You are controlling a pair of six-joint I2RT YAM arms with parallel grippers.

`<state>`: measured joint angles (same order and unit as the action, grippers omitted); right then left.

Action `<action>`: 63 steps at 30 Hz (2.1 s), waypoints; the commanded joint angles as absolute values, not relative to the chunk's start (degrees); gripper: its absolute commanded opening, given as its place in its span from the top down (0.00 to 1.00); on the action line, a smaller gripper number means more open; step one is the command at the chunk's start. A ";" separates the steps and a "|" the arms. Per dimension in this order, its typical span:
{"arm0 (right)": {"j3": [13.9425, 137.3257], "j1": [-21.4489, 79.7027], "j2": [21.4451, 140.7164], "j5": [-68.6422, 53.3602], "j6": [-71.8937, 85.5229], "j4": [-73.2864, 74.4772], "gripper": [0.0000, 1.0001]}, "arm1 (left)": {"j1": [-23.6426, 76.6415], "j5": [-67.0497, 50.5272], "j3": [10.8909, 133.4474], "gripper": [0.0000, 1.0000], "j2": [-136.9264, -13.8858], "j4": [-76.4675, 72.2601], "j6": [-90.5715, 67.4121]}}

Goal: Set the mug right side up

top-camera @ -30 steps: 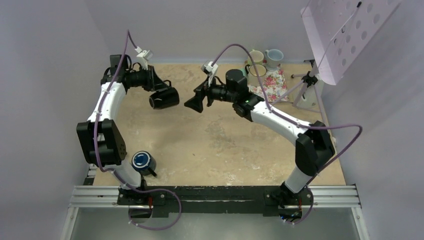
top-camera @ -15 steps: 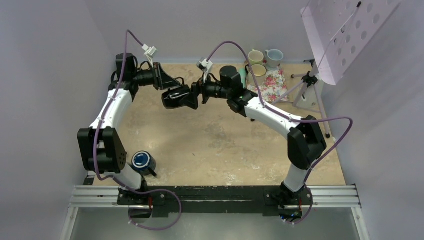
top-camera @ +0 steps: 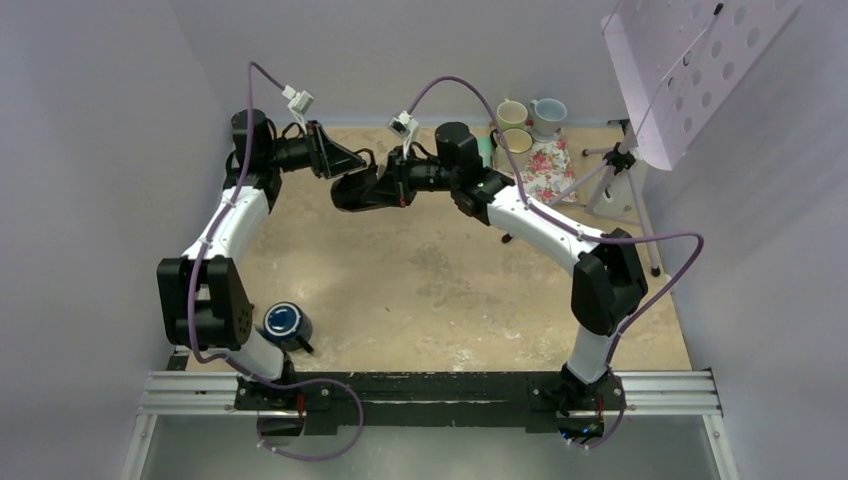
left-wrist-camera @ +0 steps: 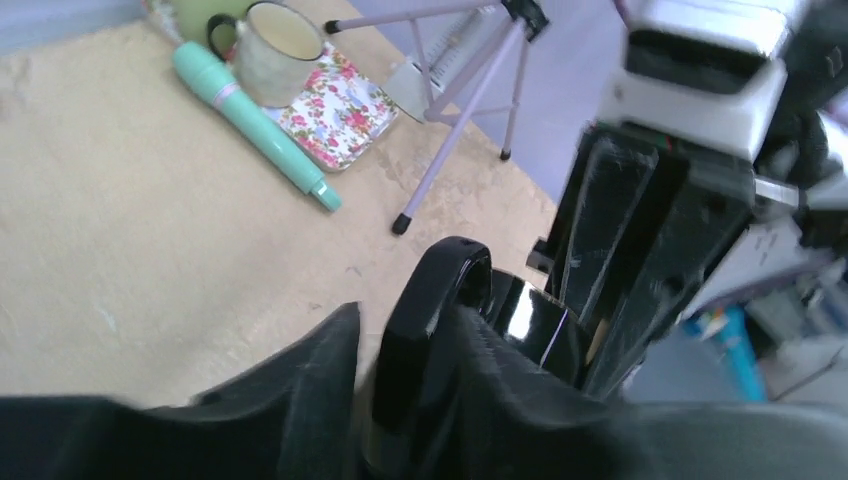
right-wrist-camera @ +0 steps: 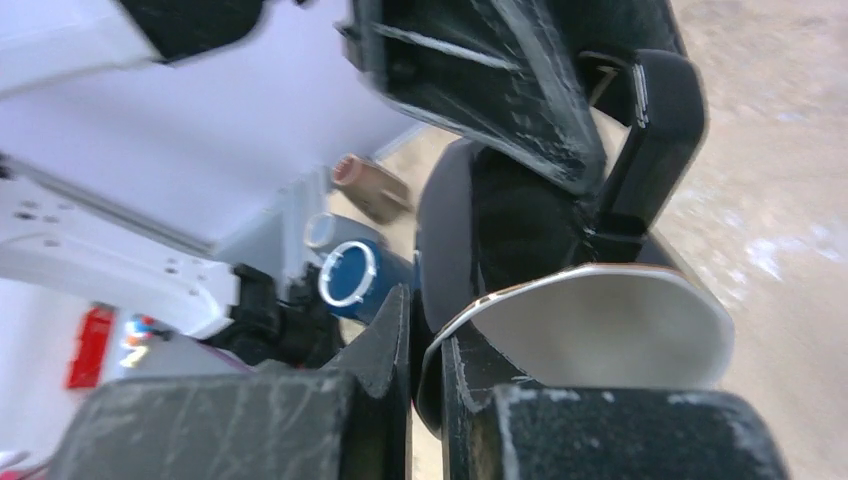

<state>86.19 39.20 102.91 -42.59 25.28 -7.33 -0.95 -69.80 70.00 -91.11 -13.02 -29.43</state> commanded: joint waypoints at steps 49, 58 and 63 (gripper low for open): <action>135.33 3.37 137.18 9.09 -0.82 37.41 1.00 | -1.58 -31.82 71.01 0.00 -91.56 31.71 12.27; 136.05 1.64 137.41 14.39 8.06 38.48 1.00 | -1.58 -31.79 72.29 0.01 -92.55 32.43 12.20; 134.65 0.70 136.26 9.56 17.31 35.49 1.00 | -1.58 -31.80 72.46 0.01 -92.96 32.47 11.99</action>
